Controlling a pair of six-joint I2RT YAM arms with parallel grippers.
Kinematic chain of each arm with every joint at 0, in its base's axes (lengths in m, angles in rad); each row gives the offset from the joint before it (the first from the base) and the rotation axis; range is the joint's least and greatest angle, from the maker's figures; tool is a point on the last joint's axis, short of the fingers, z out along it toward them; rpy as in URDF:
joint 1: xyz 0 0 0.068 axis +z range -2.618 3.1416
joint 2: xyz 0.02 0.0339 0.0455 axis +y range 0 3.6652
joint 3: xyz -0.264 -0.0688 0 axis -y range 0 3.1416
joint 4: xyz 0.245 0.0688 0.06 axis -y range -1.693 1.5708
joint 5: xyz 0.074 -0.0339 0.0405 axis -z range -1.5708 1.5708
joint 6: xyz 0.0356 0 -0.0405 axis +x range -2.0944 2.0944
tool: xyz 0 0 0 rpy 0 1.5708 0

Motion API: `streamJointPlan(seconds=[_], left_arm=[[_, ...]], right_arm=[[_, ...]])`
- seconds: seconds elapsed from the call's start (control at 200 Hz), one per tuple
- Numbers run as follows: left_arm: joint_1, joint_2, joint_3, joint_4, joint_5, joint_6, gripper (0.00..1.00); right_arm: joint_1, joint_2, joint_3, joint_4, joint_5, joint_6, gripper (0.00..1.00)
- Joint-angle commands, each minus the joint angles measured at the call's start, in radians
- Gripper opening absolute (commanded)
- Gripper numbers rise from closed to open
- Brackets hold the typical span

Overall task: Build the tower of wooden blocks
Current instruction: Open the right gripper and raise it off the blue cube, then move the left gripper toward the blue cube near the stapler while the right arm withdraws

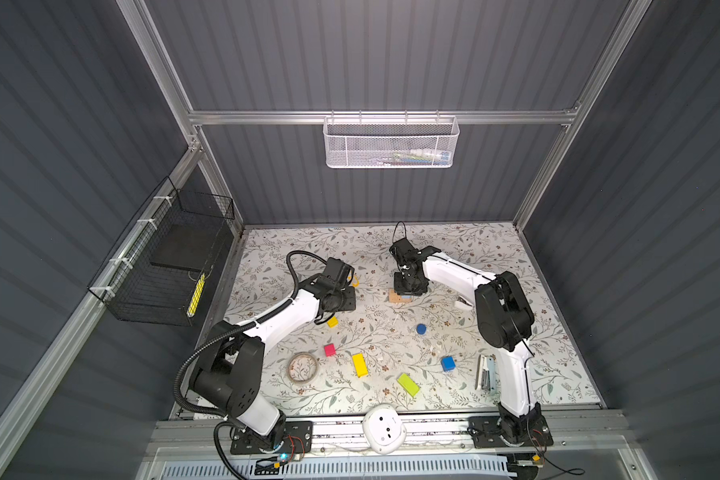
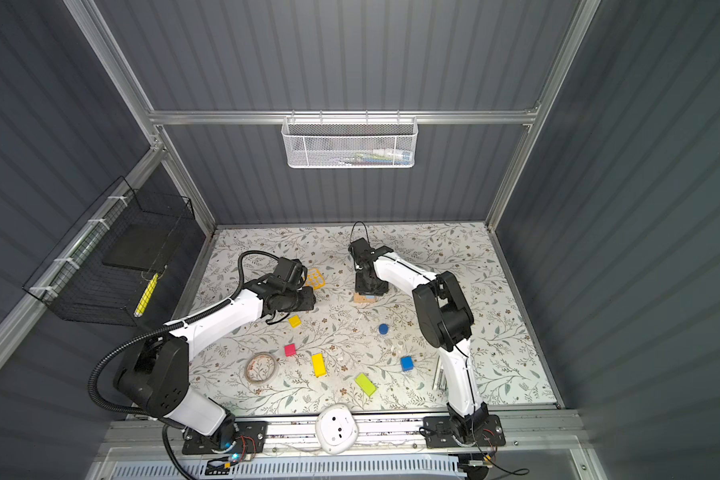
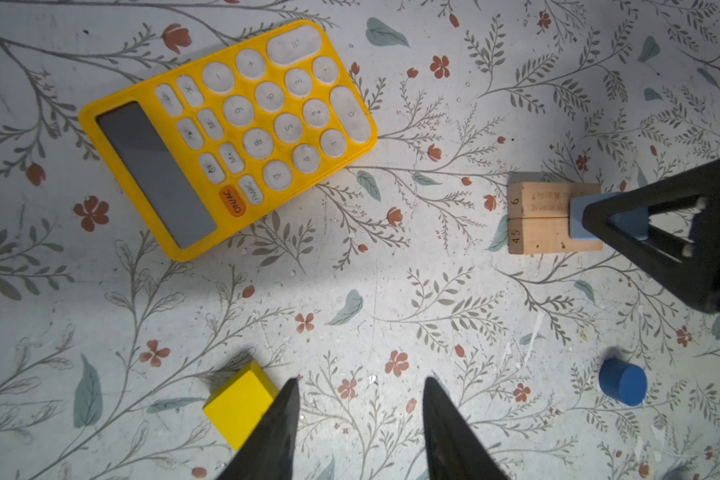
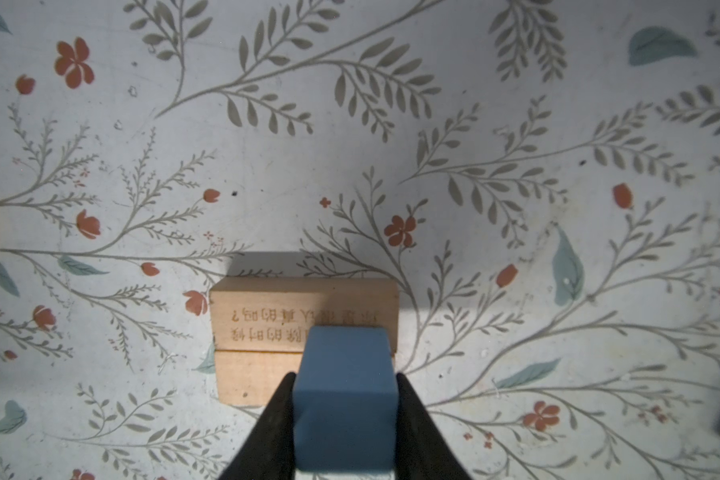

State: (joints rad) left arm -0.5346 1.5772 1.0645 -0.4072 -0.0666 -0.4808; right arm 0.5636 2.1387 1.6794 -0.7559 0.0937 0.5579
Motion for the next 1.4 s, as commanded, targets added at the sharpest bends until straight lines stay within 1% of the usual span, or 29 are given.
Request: streamJointPlan(seconds=[0.0,0.27,0.375,0.495,0.695,0.83,0.935,1.041,1.121,1.206,1.396], left_arm=[[0.007,0.004,-0.007,-0.018,0.015,0.015,0.48],[0.007,0.004,-0.009,-0.021,0.014,0.015,0.48],[0.008,-0.001,-0.008,-0.023,0.014,0.015,0.48],[0.007,-0.009,-0.009,-0.025,0.014,0.015,0.49],[0.008,-0.036,-0.009,-0.030,0.022,0.013,0.49],[0.007,-0.082,-0.015,-0.022,0.037,0.016,0.50],[0.007,-0.114,-0.018,-0.010,0.072,0.026,0.53],[0.002,-0.143,-0.008,-0.003,0.113,0.047,0.56],[-0.018,-0.155,0.009,-0.001,0.128,0.077,0.58],[-0.058,-0.151,0.042,-0.002,0.128,0.115,0.61],[-0.175,-0.066,0.188,-0.086,0.093,0.229,0.67]], right_arm=[[-0.002,0.023,-0.005,-0.011,0.005,0.008,0.40],[-0.003,0.018,-0.005,-0.011,0.004,0.010,0.51],[-0.003,0.002,-0.009,-0.011,0.002,0.012,0.60],[-0.004,-0.040,-0.028,-0.003,0.003,0.016,0.66],[-0.012,-0.162,-0.093,0.038,-0.011,0.023,0.79],[-0.028,-0.263,-0.151,0.066,-0.020,0.023,0.83],[-0.054,-0.361,-0.217,0.112,-0.046,0.023,0.86],[-0.077,-0.459,-0.274,0.148,-0.033,0.021,0.88],[-0.097,-0.530,-0.311,0.180,-0.023,0.025,0.89],[-0.124,-0.598,-0.346,0.221,-0.021,0.039,0.89],[-0.177,-0.740,-0.421,0.337,-0.028,0.068,0.91]])
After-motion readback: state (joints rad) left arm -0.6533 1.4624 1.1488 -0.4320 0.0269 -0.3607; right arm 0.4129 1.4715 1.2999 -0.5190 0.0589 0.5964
